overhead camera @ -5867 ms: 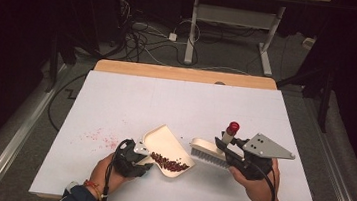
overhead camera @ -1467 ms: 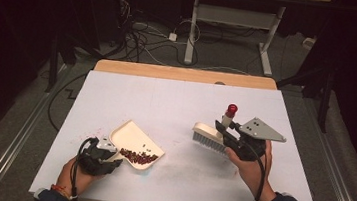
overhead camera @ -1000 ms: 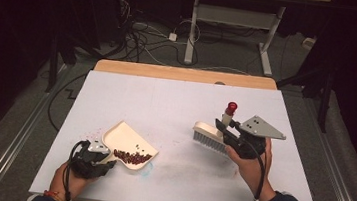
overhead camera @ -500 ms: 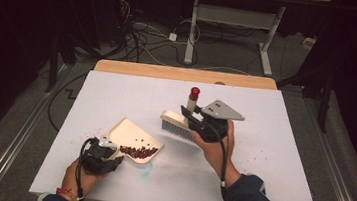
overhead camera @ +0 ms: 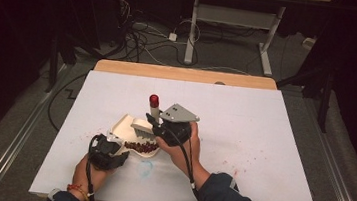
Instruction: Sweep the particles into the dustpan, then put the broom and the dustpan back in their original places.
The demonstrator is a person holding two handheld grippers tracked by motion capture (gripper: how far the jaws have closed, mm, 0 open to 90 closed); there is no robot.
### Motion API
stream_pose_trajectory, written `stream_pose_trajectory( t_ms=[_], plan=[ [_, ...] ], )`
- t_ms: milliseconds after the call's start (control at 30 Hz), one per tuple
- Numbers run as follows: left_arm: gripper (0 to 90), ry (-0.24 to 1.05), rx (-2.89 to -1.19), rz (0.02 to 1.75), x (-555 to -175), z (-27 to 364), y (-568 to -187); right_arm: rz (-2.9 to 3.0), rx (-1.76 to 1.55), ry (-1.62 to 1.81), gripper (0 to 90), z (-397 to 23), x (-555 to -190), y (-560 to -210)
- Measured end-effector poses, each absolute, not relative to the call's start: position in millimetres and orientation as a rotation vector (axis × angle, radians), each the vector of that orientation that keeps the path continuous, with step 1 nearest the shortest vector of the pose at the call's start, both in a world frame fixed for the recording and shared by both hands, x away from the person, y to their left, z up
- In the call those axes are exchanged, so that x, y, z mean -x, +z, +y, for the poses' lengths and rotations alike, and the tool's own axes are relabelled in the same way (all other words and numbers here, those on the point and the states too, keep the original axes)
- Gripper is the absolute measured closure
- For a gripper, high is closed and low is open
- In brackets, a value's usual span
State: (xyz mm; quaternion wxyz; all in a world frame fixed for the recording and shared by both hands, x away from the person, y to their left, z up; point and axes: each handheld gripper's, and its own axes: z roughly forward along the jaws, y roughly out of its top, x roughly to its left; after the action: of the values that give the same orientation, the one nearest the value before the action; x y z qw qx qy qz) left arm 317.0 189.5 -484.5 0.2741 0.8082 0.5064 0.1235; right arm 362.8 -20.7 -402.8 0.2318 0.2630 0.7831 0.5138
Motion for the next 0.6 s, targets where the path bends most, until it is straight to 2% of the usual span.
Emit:
stream_pose_trajectory(
  t_ms=[267,600],
  plan=[
    [63.5,0.337,-2.167,1.363,-322,195,-485,2.157,-0.703,1.448,70.1,-16,-359,-396],
    [63.4,0.337,-2.147,1.398,-327,202,-485,2.136,-0.655,1.518,70.1,-67,-355,-366]
  ],
)
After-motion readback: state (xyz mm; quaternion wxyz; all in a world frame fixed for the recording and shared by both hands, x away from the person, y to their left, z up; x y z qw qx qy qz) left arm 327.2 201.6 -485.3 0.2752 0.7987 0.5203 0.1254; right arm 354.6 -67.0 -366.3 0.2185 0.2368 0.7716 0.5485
